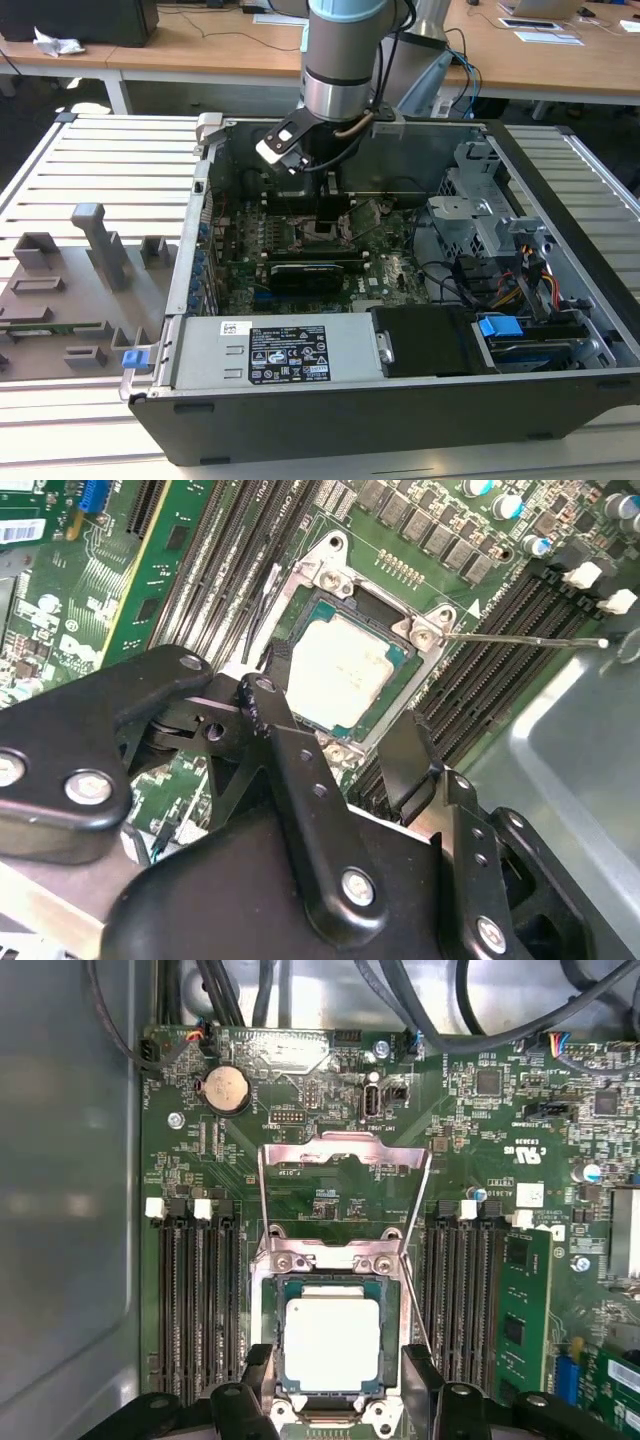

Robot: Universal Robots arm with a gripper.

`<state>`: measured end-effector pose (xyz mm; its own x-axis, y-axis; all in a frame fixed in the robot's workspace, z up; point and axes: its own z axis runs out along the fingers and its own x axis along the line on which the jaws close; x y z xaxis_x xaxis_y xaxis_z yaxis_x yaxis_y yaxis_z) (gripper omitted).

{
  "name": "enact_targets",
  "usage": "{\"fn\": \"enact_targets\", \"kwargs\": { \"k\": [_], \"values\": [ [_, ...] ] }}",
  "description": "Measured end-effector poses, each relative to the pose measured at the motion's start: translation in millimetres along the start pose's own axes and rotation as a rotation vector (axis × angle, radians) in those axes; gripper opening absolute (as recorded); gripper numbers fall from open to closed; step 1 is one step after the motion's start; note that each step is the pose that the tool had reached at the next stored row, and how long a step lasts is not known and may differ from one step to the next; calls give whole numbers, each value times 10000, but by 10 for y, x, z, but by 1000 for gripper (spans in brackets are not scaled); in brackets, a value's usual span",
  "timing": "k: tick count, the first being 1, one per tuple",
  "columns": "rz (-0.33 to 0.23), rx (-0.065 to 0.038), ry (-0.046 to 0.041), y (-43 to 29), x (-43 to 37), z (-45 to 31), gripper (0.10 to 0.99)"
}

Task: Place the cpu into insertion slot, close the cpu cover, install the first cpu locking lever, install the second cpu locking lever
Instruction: 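Place the cpu into insertion slot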

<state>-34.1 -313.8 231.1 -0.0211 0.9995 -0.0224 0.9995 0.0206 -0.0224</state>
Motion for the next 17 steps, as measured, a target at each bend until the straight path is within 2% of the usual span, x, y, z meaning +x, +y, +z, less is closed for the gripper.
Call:
{"fn": "enact_targets", "kwargs": {
  "k": [5, 11, 12, 13, 14, 15, 16, 17],
  "values": [
    [0, 0, -7, -2, 7, -133, 620],
    [-1, -1, -6, -5, 19, -255, 620],
    [-1, -1, -6, -5, 25, -256, 604],
    [-2, 0, -7, -5, 26, -257, 537],
    [-2, 0, -7, -5, 28, -258, 537],
    [-1, -1, -6, -5, 30, -258, 412],
    [-1, 0, -7, -5, 31, -258, 353],
    [0, 0, -6, -5, 31, -259, 231]
  ]
}}
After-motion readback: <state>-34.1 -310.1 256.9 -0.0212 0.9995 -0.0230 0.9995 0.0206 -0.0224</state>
